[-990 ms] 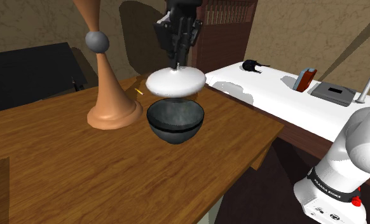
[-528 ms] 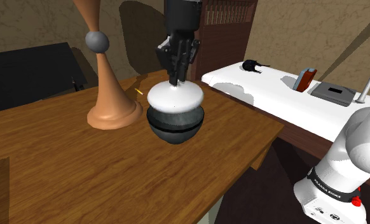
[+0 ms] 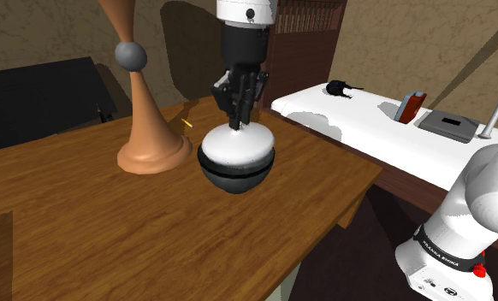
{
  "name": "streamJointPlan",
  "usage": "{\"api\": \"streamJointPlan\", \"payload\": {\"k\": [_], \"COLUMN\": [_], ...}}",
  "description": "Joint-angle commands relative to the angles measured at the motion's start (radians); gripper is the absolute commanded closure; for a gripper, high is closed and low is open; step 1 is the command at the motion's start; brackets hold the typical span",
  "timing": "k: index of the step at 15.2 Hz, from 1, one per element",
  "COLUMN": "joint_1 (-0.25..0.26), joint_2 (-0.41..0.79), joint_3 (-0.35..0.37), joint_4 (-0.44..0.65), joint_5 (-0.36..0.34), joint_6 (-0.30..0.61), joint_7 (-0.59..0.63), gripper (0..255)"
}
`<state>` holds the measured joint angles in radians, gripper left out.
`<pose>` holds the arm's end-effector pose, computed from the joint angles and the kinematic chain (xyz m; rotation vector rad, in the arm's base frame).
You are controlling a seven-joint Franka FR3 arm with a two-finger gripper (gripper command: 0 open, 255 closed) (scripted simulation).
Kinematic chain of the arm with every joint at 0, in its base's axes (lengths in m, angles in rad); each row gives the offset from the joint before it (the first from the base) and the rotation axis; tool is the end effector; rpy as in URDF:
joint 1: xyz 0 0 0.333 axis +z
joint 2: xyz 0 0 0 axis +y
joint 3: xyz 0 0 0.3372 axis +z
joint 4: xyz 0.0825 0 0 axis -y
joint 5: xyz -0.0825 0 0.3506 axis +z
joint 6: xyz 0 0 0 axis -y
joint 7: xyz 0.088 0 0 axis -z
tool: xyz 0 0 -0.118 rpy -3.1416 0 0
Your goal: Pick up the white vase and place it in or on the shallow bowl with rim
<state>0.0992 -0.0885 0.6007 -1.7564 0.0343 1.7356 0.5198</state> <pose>0.3792 0.3405 0.6042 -3.1118 -0.2727 -0.0814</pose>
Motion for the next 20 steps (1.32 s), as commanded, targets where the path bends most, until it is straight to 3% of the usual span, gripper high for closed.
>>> {"api": "streamJointPlan", "payload": {"k": [1, 4, 5, 10, 14, 20], "joint_1": [0.000, 0.000, 0.000, 0.000, 0.001, 0.000], "joint_2": [0.000, 0.000, 0.000, 0.000, 0.022, 0.022], "joint_3": [0.000, 0.000, 0.000, 0.000, 0.004, 0.004], "joint_4": [0.000, 0.000, -0.001, 0.000, 0.149, 0.150], "joint_5": [0.000, 0.000, 0.000, 0.000, -0.013, -0.013], "joint_6": [0.001, 0.001, 0.001, 0.001, -0.131, -0.131], "joint_7": [0.000, 0.000, 0.000, 0.000, 0.010, 0.010], "gripper": [255, 255, 0, 0, 0, 0]}}
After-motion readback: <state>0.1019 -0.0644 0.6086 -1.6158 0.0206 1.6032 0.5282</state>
